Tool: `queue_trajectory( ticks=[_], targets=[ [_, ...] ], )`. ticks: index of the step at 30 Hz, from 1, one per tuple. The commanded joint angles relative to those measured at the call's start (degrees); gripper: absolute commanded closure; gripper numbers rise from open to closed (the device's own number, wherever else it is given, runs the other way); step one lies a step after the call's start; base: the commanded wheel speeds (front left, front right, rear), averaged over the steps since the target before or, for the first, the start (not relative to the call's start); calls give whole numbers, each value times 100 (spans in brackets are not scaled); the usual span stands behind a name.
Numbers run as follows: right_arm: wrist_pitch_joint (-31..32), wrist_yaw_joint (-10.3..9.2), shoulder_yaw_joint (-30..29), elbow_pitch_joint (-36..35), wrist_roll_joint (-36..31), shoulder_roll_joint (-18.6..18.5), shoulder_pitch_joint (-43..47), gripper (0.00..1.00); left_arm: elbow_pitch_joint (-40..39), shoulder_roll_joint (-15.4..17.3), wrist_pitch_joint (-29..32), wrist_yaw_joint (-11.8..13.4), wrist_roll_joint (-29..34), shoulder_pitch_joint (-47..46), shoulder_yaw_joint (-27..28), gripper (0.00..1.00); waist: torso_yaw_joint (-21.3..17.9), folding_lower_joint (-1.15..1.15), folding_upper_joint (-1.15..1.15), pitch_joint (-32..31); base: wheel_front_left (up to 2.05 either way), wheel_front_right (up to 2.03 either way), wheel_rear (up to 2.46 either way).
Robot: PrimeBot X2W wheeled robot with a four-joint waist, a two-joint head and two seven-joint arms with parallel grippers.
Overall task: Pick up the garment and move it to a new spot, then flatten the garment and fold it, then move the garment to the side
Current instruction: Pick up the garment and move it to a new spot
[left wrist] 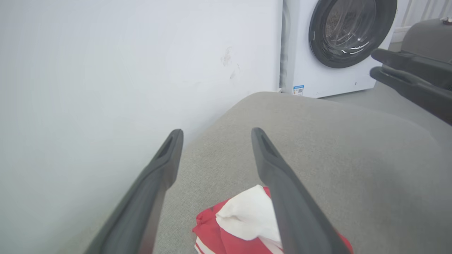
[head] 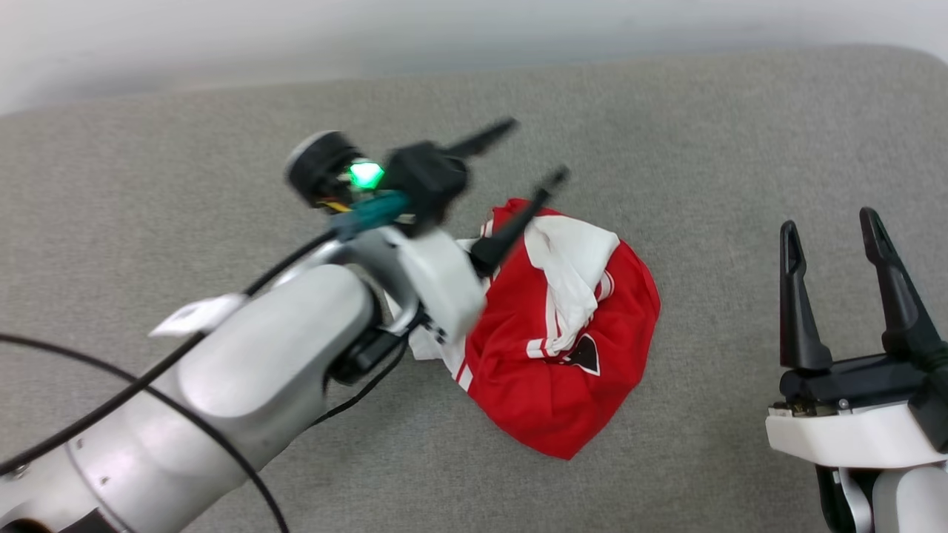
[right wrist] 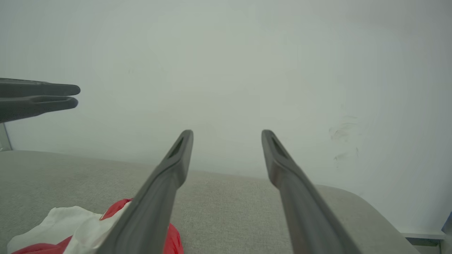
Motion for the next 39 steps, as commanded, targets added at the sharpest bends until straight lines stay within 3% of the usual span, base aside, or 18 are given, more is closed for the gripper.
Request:
queue_trajectory(
  ticks=[1,4,8,14,16,20,21,26,34,39],
  targets=[
    [-11,-4,-2,20,-28,3,69,0,51,93,-247,188,45,168,125,0,91,1,0,-157,0,0,0],
    [-10,-4,5,44,-36,3,157,0,159,235,-734,696,206,508,386,0,141,1,0,-286,0,0,0],
    [-10,-4,-19,73,-25,3,246,0,109,364,-951,1378,335,1147,973,0,211,1,0,-388,0,0,0],
    [-10,-4,-51,148,32,3,308,0,-610,275,-960,2056,1006,2530,2427,0,312,1,0,-421,0,0,0],
    [-10,-4,-74,199,45,3,327,0,-805,192,-960,2160,1311,3026,2907,0,332,1,0,-438,0,0,0],
    [-11,-4,-89,271,39,3,370,0,-1004,-38,-961,2206,1731,3775,3518,0,365,1,0,-482,0,0,0],
    [-10,-4,-105,316,40,2,405,0,-1139,-240,-962,2205,1967,4197,3927,0,384,1,0,-510,0,0,0],
    [-11,-4,-127,407,92,3,477,0,-1335,-641,-962,2016,2441,4900,4506,0,421,1,0,-571,0,0,0],
    [-10,-4,-123,683,324,2,671,0,-1383,-1315,-963,1243,3070,5648,5140,0,461,1,0,-706,0,0,0],
    [-10,-4,-111,811,439,3,818,0,-1298,-1680,-963,934,3401,5850,5412,0,461,1,0,-791,0,0,0]
  ],
)
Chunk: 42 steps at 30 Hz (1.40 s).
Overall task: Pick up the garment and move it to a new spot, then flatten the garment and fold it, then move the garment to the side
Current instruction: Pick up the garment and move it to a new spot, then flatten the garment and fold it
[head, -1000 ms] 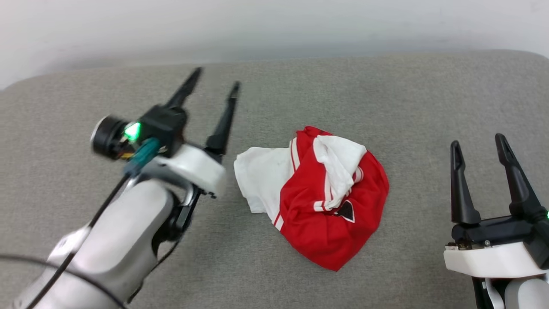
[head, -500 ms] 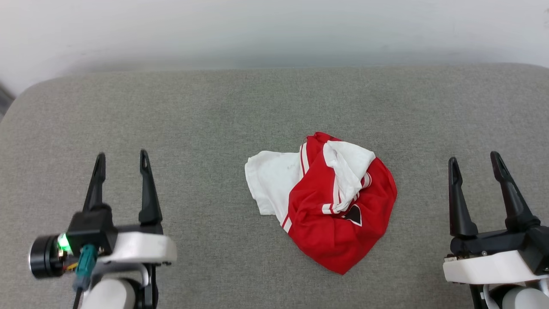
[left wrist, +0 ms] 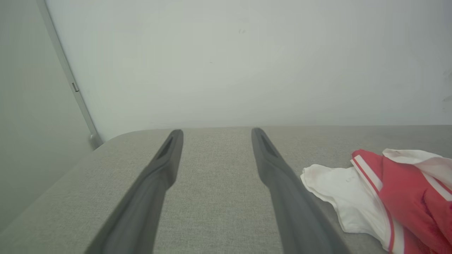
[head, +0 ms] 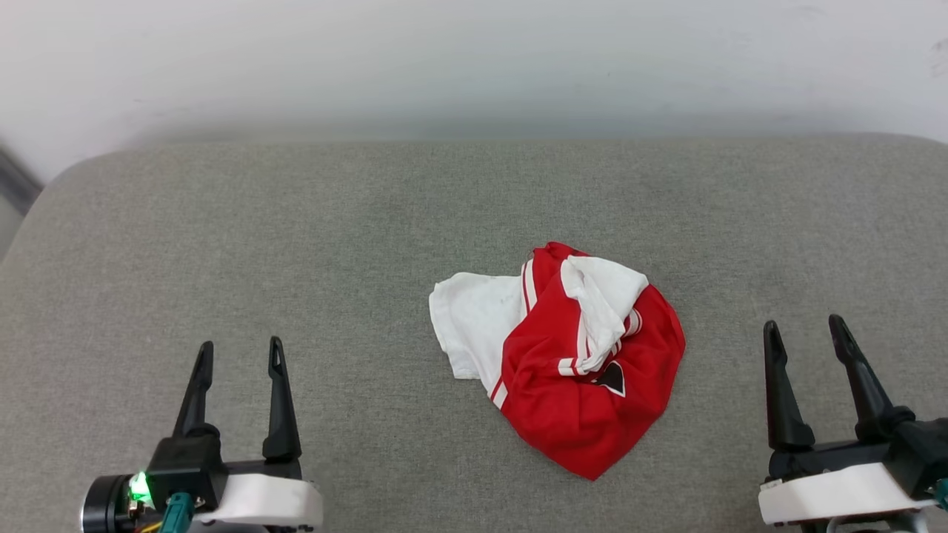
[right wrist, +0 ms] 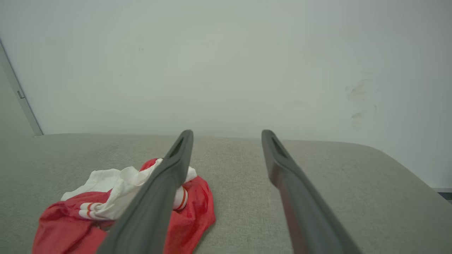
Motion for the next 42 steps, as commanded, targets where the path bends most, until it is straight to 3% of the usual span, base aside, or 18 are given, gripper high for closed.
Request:
queue_trajectory(
  ticks=[1,13,20,29,34,38,42],
  targets=[
    [-11,-4,5,17,23,1,63,0,25,-48,-15,-42,51,80,47,0,-1,0,0,-20,0,0,0],
    [-11,-4,9,121,245,2,312,0,117,-448,-15,-429,458,411,431,0,-58,0,0,-192,0,0,0],
    [-11,-4,12,47,170,1,203,0,199,-529,-15,-627,309,184,747,0,-85,0,0,-164,0,0,0],
    [-10,-4,18,-67,45,1,7,0,613,0,-14,-1356,517,-1257,840,0,-130,0,0,82,0,0,0],
    [-10,-4,72,-130,-41,1,-124,0,1077,373,24,-1589,599,-2402,727,0,-251,0,0,315,0,0,0],
    [-10,-4,45,-183,-45,2,-201,0,1419,635,572,-1762,511,-3275,456,0,-321,0,0,514,0,0,0],
    [-10,-4,22,-212,-69,2,-292,0,1682,854,1563,-1867,71,-4100,-82,0,-357,0,0,703,0,0,0]
  ],
)
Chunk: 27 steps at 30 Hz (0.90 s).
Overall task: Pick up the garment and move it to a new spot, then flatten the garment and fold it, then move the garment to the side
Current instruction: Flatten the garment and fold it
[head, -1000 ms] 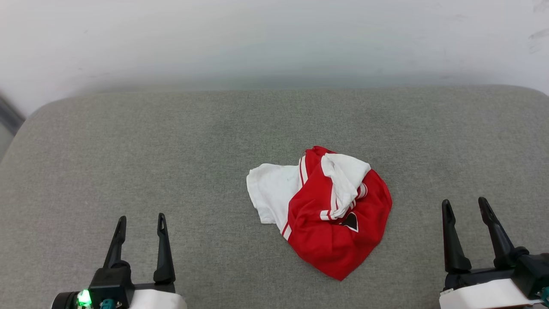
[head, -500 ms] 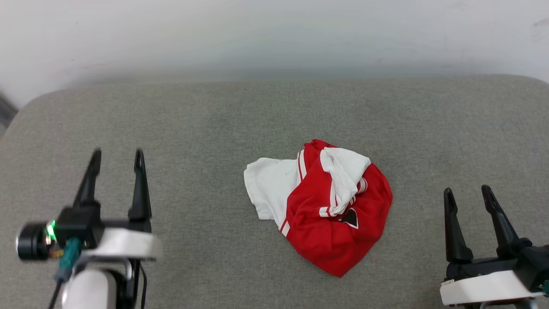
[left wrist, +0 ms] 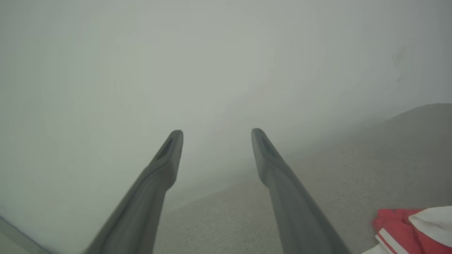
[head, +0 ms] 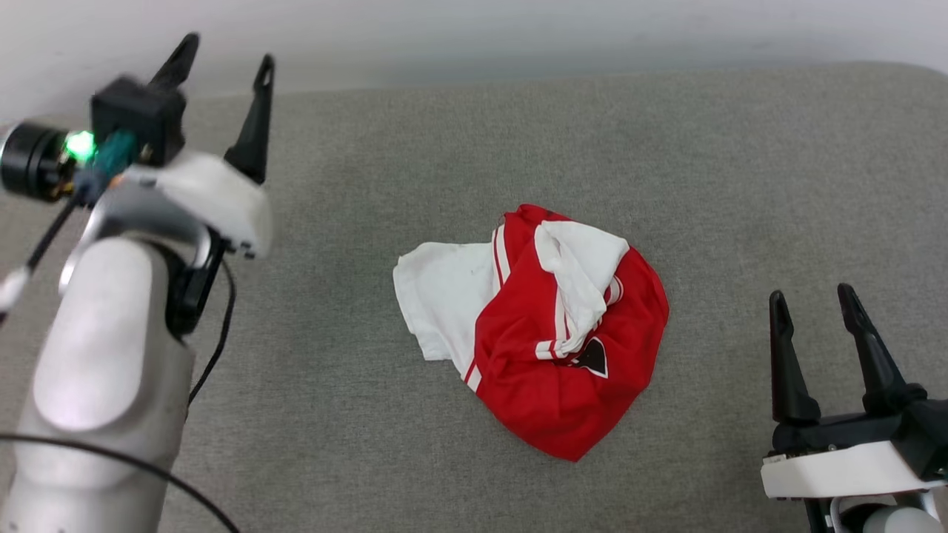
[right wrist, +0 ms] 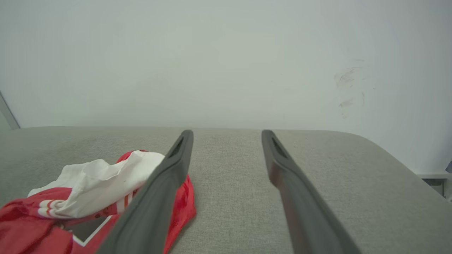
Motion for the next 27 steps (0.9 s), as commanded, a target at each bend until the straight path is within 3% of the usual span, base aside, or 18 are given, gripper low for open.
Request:
queue_trajectory(
  ticks=[1,8,14,21,27],
  targets=[
    [-11,-4,3,-27,-37,3,-124,0,49,120,320,-18,-234,-264,-312,0,-37,-1,0,114,0,0,0],
    [-12,-4,42,-109,-56,3,-334,0,93,1046,2327,-16,-2018,-1336,-2274,0,-146,-1,0,444,0,0,0],
    [-12,-4,76,-179,-46,3,-513,0,93,1595,3813,-18,-3470,-1974,-3485,0,-255,-1,0,769,0,0,0],
    [-11,-4,109,-221,-43,3,-718,0,172,1820,4651,-18,-4303,-2500,-4513,0,-360,-1,0,1146,0,0,0],
    [-12,-4,142,-219,-5,3,-852,0,439,1812,4812,-19,-4628,-2595,-5354,0,-451,-1,0,1352,0,0,0]
  ],
)
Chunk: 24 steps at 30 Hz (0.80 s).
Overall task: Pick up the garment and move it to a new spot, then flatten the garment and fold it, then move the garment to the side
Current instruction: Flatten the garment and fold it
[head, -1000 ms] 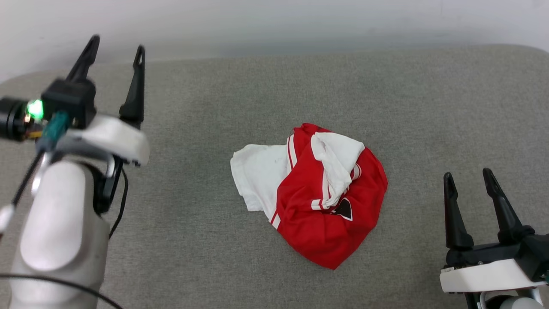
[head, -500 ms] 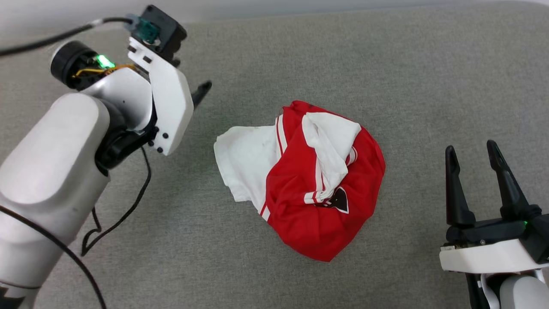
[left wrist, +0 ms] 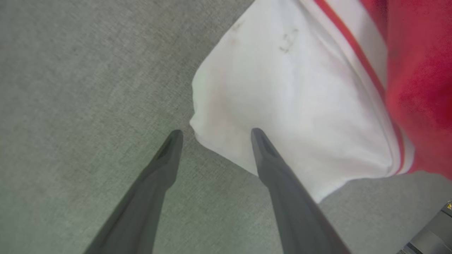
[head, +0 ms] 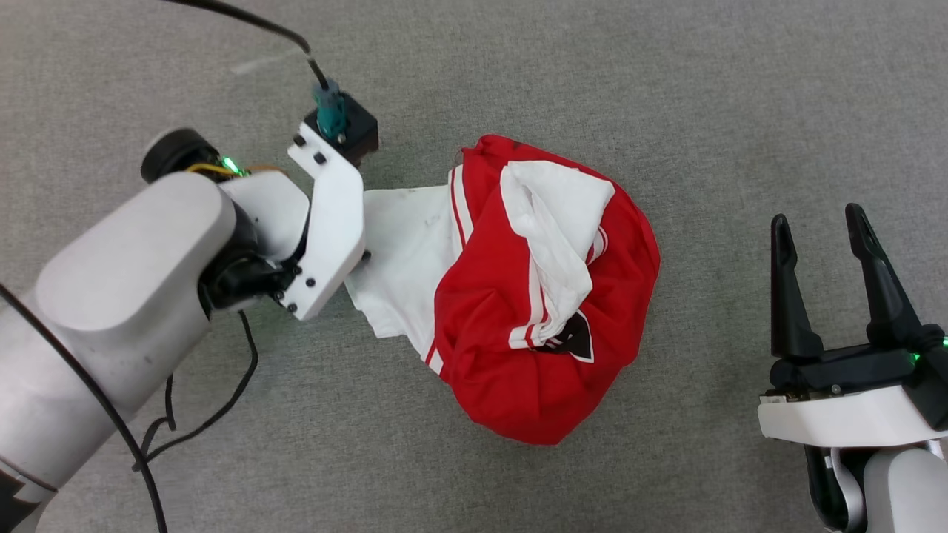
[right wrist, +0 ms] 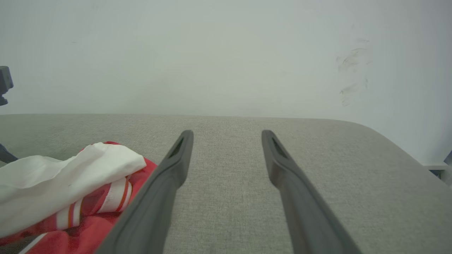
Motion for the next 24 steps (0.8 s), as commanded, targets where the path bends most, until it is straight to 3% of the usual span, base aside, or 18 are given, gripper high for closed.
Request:
queue_trajectory(
  ticks=[1,5,6,14,24],
  targets=[
    [-11,-4,3,-9,5,2,-88,0,79,-4,19,2,-90,-19,-193,0,-41,-1,0,64,0,0,0],
    [-12,-4,-1,21,24,2,-132,0,319,-54,-57,1,-254,42,-735,2,-50,-1,0,114,0,0,0],
    [-12,-4,-6,31,24,2,-127,0,373,-68,-82,1,-303,43,-840,100,-43,-1,0,111,0,0,0],
    [-12,-4,-47,117,-21,2,31,0,454,127,-743,3,-423,-415,-1066,100,168,-1,0,-198,0,0,0],
    [-11,-4,51,187,-66,1,145,0,1118,1030,-993,10,-526,-72,-1195,100,360,-1,0,-562,0,0,0]
  ],
)
